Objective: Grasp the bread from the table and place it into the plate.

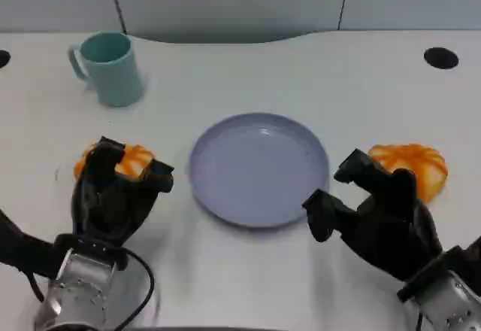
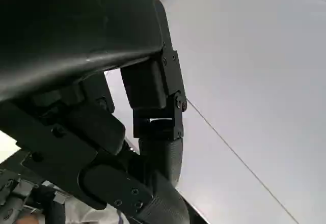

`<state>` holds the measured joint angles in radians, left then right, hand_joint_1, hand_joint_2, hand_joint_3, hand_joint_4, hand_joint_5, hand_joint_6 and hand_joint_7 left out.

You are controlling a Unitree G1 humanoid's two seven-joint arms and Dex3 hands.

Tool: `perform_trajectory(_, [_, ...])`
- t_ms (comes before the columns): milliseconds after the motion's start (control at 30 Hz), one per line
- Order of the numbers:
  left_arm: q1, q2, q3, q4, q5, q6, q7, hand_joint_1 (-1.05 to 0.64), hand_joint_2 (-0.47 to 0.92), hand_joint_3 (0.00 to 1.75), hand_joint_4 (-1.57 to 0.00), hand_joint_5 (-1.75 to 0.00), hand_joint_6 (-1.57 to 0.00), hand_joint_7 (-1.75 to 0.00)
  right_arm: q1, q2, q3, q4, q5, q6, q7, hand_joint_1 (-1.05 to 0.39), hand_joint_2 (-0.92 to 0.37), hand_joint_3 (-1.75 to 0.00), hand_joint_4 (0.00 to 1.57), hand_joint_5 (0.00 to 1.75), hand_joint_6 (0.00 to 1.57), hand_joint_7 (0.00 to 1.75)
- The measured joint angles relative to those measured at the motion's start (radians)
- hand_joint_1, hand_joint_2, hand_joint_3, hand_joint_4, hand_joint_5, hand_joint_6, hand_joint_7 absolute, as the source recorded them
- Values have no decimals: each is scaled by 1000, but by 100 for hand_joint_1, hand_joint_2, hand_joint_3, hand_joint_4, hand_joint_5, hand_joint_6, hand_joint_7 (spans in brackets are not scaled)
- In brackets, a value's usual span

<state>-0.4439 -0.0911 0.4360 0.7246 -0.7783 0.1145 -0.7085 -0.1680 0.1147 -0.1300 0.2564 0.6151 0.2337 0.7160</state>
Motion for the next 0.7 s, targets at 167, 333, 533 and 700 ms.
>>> perform_trajectory(167, [-1, 0, 0, 0, 12, -4, 0, -105, 60, 1, -157, -76, -157, -49, 2, 0, 0, -2, 1, 0, -4, -80, -92, -23, 90, 154, 84, 98])
perform_trajectory(333, [-1, 0, 0, 0, 13, -8, -3, -105, 60, 1, -157, -77, -157, -50, 4, 0, 1, -7, 2, 8, -7, -80, -92, -23, 91, 153, 85, 98])
perform_trajectory(533, [-1, -3, 0, -3, 14, -15, -2, -105, 60, 0, -157, -76, -157, -49, 5, 0, 0, -7, 2, 20, -7, -80, -92, -23, 91, 151, 85, 97])
perform_trajectory(700, [-4, -2, 1, 10, 16, -31, -14, -105, 60, 1, -157, -72, -157, -45, 5, 0, 0, -7, 2, 21, -7, -80, -92, -23, 90, 149, 85, 95])
